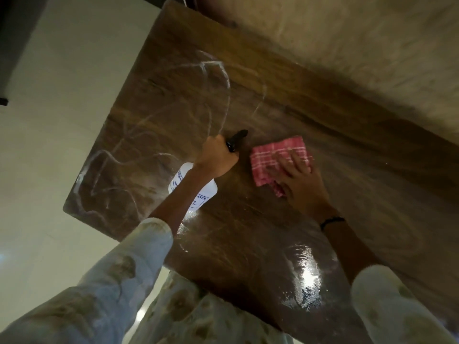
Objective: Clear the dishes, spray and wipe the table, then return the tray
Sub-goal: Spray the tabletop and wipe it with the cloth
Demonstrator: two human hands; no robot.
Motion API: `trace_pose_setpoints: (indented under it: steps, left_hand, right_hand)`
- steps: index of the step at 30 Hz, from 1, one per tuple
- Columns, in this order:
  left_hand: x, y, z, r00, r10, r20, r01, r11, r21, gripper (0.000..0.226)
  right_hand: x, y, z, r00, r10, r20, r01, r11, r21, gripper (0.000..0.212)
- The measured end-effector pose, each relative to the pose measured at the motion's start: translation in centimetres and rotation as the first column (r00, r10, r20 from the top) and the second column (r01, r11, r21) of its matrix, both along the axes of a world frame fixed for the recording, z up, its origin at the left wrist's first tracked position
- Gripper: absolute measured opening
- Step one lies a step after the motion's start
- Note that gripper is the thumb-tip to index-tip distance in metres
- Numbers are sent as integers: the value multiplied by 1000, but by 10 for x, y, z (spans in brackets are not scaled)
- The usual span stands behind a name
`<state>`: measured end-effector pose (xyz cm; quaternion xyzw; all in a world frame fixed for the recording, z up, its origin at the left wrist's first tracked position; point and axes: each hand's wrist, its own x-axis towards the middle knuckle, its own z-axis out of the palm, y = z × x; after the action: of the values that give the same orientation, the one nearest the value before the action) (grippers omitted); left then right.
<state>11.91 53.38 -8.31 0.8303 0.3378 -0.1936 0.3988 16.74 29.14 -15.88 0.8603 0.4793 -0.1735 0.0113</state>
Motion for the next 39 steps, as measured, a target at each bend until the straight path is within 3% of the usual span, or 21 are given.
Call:
trace_pose_setpoints:
  steps: [3,8,10,13,16,22,33,39]
  left_hand:
    - [14,4,-5,1000,-26,-7,26,1000,-13,22]
    - [34,8,-10,999,-52,0,52,999,-14,22]
    - [41,10,-12,998,-64,12,65,998,-21,22]
    - [52,12,-12,997,-72,27,73,997,-38,24]
    - [66,8,-9,997,-71,41,73,997,-30,35]
    - [99,-10,-7,988,-133,79,135,991,-23,26]
    - [124,-4,-19,994,-89,69,88,996,10,30]
    - [119,14,-19,995,-59,84,58,998,15,33]
  right_hand:
    - [40,1,4,985,-170,29,171,983,-61,61]
    - [70,78,7,922,-388,-15,388,921,38,64]
    - [58,98,6,935,-353,-35,354,933,67,68]
    - [35,84,0,993,-117,10,115,985,128,72]
    - [36,41,-3,998,38,42,-41,997,67,74]
    - [79,3,4,973,-230,33,230,973,16,52]
    - [114,6,1,967,-256,5,257,966,-9,53]
    - [148,52,0,892,-453,-2,452,890,53,52]
